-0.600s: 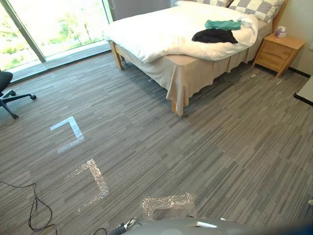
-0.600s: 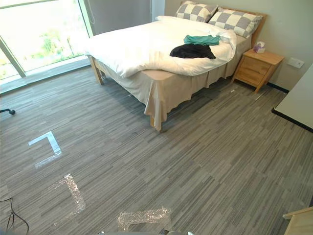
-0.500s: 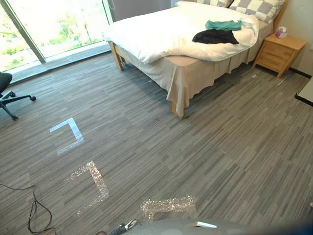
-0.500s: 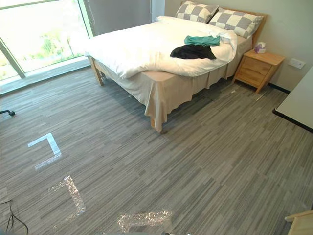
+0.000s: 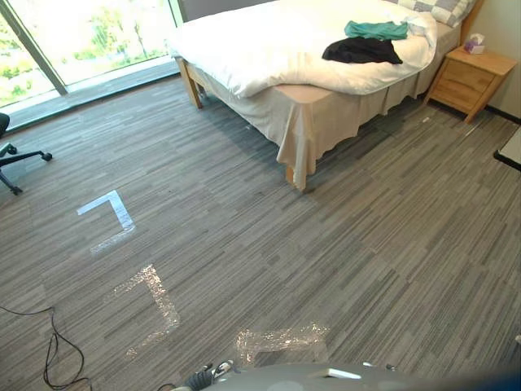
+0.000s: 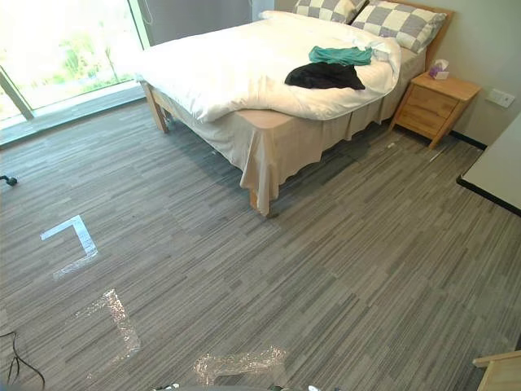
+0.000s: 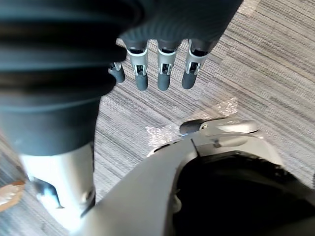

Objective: Tidy the bed and pick cloth on bed and put in laundry

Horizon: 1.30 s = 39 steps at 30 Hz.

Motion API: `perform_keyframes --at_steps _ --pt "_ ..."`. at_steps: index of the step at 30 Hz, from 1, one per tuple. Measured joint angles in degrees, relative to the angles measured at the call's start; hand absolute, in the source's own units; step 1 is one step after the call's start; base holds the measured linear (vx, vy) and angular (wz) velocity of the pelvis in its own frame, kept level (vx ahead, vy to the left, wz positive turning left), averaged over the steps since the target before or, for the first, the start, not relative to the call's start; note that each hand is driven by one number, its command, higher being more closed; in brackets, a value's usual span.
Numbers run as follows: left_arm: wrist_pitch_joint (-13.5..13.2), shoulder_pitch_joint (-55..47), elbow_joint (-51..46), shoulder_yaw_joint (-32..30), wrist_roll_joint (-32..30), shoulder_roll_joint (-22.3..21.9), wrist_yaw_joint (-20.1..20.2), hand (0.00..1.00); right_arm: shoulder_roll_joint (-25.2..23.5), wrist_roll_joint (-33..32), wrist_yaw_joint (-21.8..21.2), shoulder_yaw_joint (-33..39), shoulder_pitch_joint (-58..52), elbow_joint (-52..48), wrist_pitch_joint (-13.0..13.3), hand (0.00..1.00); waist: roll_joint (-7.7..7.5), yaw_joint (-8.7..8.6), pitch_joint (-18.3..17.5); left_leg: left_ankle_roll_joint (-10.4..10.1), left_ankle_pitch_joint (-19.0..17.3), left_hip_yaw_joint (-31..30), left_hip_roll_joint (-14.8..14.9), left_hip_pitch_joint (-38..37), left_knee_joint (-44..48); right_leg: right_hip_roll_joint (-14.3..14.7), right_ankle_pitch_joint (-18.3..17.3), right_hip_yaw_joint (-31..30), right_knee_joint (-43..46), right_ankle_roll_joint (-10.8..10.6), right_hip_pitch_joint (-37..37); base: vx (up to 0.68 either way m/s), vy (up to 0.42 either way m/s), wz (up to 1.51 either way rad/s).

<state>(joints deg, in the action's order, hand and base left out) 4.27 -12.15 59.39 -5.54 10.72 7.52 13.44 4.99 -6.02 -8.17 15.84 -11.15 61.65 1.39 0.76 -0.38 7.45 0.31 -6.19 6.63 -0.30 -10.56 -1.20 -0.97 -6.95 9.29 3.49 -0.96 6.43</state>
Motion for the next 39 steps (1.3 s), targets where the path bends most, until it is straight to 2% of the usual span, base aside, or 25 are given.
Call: perform_keyframes --at_steps 1,2,3,5,6,9,12,15,16,17,18,21,24,25,26,27,29,31,32,33,34,36,37,38,39 --pt "0.02 -0.11 -0.95 0.31 -0.02 0.14 0.66 0.00 -0.47 -1.25 0.26 0.00 -0.39 -1.62 0.44 0.00 -0.48 -0.20 0.71 0.76 -1.57 0.16 -0.51 0.94 2.28 -1.70 -4.08 0.79 7.52 -1.85 -3.09 -0.05 0.002 0.13" --pt "0.02 -0.23 -1.50 0.80 0.00 0.31 0.94 0.00 -0.67 -1.87 0.47 0.00 -0.70 -2.26 0.53 0.00 -0.61 -0.26 0.87 1.54 -2.28 0.30 -0.81 1.52 3.38 -2.70 -5.64 0.98 11.75 -3.15 -4.67 -0.07 0.032 -0.04" --pt "-0.16 -0.33 -2.64 1.56 0.12 0.20 1.62 0.00 -0.71 -3.95 1.28 0.15 -0.98 -3.12 0.95 0.00 -0.33 0.09 1.58 2.55 -3.29 1.36 -1.49 1.67 4.26 -5.91 -6.39 2.70 26.37 -4.36 -11.24 -0.04 0.051 -0.12" --pt "-0.12 -0.08 -3.15 1.57 0.13 0.31 1.67 0.00 -1.29 -4.12 2.04 0.70 -0.76 -4.14 1.48 0.00 -0.26 -0.31 2.48 3.39 -3.22 1.53 -1.70 0.66 4.41 -7.95 -6.27 4.15 34.02 -3.76 -14.96 0.03 0.046 -0.11" --pt "-0.11 -0.31 -4.19 1.52 0.16 0.36 1.62 0.00 -1.85 -4.12 2.55 1.29 -0.98 -4.84 1.51 0.00 -0.09 -0.61 3.21 3.18 -3.67 1.68 -1.59 -0.57 4.54 -9.12 -7.72 4.83 36.93 -3.10 -16.11 0.10 0.015 -0.07" --pt "0.38 -0.23 -4.49 1.53 -0.06 0.46 1.62 0.00 -2.31 -4.64 2.93 1.92 -1.02 -4.98 1.33 0.00 -0.05 -0.99 3.46 1.56 -6.10 1.59 0.80 -1.60 7.45 -8.95 -8.54 6.26 32.32 -3.09 -15.86 0.16 -0.043 -0.04" --pt "0.55 0.48 -4.62 1.54 -0.20 0.53 1.66 0.00 -2.82 -7.20 3.57 2.37 -0.85 -6.24 1.24 0.00 0.52 -1.83 5.72 -1.23 -8.81 1.52 4.85 -3.93 8.71 -7.82 -7.12 8.30 25.05 -2.34 -16.56 0.30 -0.201 -0.03" --pt "0.44 0.60 -4.46 1.41 -1.39 0.95 1.23 0.00 -3.96 -7.90 3.88 3.36 -1.58 -7.97 1.49 0.00 0.29 -1.93 6.87 -5.50 -12.50 3.32 8.85 -7.74 8.85 -9.01 0.53 9.13 21.87 -1.59 -21.06 0.35 -0.337 -0.23" --pt "0.42 0.48 -4.29 1.35 -1.39 0.99 1.19 0.00 -3.99 -7.90 3.88 3.64 -1.84 -8.06 1.52 0.00 0.02 -1.97 6.82 -6.12 -13.09 4.03 9.54 -8.86 8.90 -8.97 1.26 10.13 23.49 0.68 -20.68 0.34 -0.289 -0.22" --pt "0.41 0.42 -3.69 1.35 -2.55 0.73 0.99 0.00 -3.57 -7.68 3.98 3.87 -1.73 -8.30 1.58 0.00 1.13 -1.94 7.47 -6.42 -12.83 5.77 11.05 -10.57 9.71 -7.71 -2.53 10.84 27.29 2.54 -20.70 0.52 -0.412 -0.19" --pt "0.34 0.16 -3.69 0.73 -3.18 0.40 1.00 0.00 -3.77 -7.66 4.01 4.22 -1.71 -8.72 1.56 0.00 1.17 -2.36 7.75 -6.78 -10.75 7.41 11.84 -11.21 10.51 -7.48 -5.73 11.00 30.14 3.50 -20.98 0.45 -0.335 -0.14" --pt "-0.31 -0.06 -3.94 -2.70 -4.22 -1.08 0.35 0.00 -3.74 -6.08 4.31 5.51 -1.73 -9.00 0.99 0.00 1.82 -3.13 7.35 -7.47 -5.95 8.24 14.67 -9.97 17.69 -4.74 -10.06 10.94 29.87 4.05 -18.34 0.43 -0.390 -0.14" --pt "-4.21 -0.79 -4.58 -6.52 -4.51 -3.37 -0.64 0.00 -2.39 -0.79 4.28 6.38 -1.75 -8.84 0.93 0.00 3.78 -2.95 5.58 -8.06 0.16 1.80 18.68 0.23 41.19 0.94 -11.37 10.09 23.44 5.23 -13.72 0.37 -0.265 -0.34" --pt "-5.78 -0.56 -4.58 -7.11 -4.49 -4.07 -1.06 0.00 -2.03 0.80 4.20 6.33 -1.46 -8.31 1.68 0.00 4.22 -3.02 5.26 -7.90 0.17 0.41 19.05 4.84 51.27 2.75 -11.44 8.97 21.02 5.83 -11.15 0.55 -0.206 -0.39" --pt "-6.56 -0.51 -4.60 -7.49 -4.47 -4.27 -1.15 0.00 -1.81 0.86 4.17 6.25 -0.94 -7.63 2.05 0.00 4.25 -3.02 5.24 -7.72 -0.46 0.21 19.05 6.85 56.05 3.52 -11.15 8.47 19.50 6.90 -9.79 0.45 -0.137 -0.38" --pt "-7.86 0.03 -4.71 -8.09 -4.47 -4.44 -1.26 0.00 -1.59 0.87 4.10 6.21 0.06 -6.38 2.09 0.00 4.12 -2.78 5.30 -6.96 -2.54 -0.21 18.14 11.23 63.97 5.02 -10.37 7.29 16.18 8.71 -6.71 0.52 -0.133 -0.39" --pt "-8.68 1.97 -4.91 -7.95 -4.42 -4.43 -1.06 0.00 -1.73 0.81 3.81 5.90 0.46 -5.70 2.16 0.00 2.86 -1.60 5.29 -6.46 -5.42 -0.97 14.12 17.88 68.91 5.82 -9.56 5.09 11.35 9.53 -2.04 0.40 -0.082 -0.58" --pt "-9.22 2.10 -6.59 -8.06 -2.40 -4.19 -0.89 0.00 -2.23 0.72 2.95 5.67 2.46 -5.05 2.36 0.00 1.22 0.82 5.64 -4.11 -10.28 1.33 9.59 24.99 64.04 5.81 -8.60 0.74 6.66 9.40 3.87 0.44 -0.040 -1.05" --pt "-9.27 2.27 -6.77 -8.12 -2.03 -4.13 -0.85 0.00 -2.39 0.73 2.63 5.68 2.88 -5.19 2.43 0.00 0.98 1.36 5.86 -2.98 -11.08 2.59 8.93 26.02 61.61 5.48 -8.60 -0.16 6.03 9.40 5.19 0.50 0.015 -1.07" --pt "-9.60 2.41 -7.19 -8.26 -0.95 -3.91 -0.85 0.00 -2.92 0.74 1.68 5.80 3.75 -5.70 2.69 0.00 0.15 1.98 6.31 -1.61 -11.71 6.00 7.49 27.58 54.14 4.06 -8.93 -0.87 5.35 8.35 8.16 0.52 0.049 -1.02" --pt "-10.09 2.55 -7.30 -8.32 -0.05 -3.81 -1.08 0.00 -3.54 1.32 0.75 6.10 4.08 -6.12 3.35 0.00 -0.55 2.43 6.38 -0.75 -9.49 11.17 5.76 28.06 41.14 1.90 -10.17 -0.55 5.53 5.45 10.80 0.63 0.077 -0.93" --pt "-10.26 2.55 -7.27 -8.17 0.29 -4.17 -1.41 0.00 -4.06 2.48 -0.24 6.05 3.15 -7.22 4.31 0.00 0.01 2.64 6.07 0.34 -3.10 14.98 5.08 28.17 27.53 1.15 -11.52 -0.41 5.03 2.97 13.94 0.56 0.116 -0.57" --pt "-10.33 2.36 -6.90 -7.98 1.34 -4.37 -1.63 0.00 -4.37 2.83 -0.61 6.34 1.86 -7.81 5.25 0.00 0.70 2.85 5.65 2.28 2.51 16.66 5.21 27.79 19.05 1.31 -12.64 -0.48 4.03 1.11 17.13 0.48 0.157 -0.40" --pt "-10.41 2.00 -6.37 -7.98 2.05 -4.31 -2.02 0.00 -4.33 2.99 -0.51 6.32 1.38 -7.58 5.50 0.00 0.59 3.20 5.52 5.19 6.68 16.71 4.87 27.19 18.97 1.25 -12.81 -0.59 3.58 0.80 18.76 0.62 0.217 -0.07" --pt "-10.52 2.48 -5.60 -7.59 2.40 -2.55 -2.65 0.00 -5.05 3.04 -0.33 5.85 1.26 -5.86 6.09 0.00 -1.26 2.74 4.09 7.67 5.63 17.64 1.95 26.27 18.34 -0.93 -11.43 0.79 3.42 -0.39 19.99 0.64 0.225 0.31"
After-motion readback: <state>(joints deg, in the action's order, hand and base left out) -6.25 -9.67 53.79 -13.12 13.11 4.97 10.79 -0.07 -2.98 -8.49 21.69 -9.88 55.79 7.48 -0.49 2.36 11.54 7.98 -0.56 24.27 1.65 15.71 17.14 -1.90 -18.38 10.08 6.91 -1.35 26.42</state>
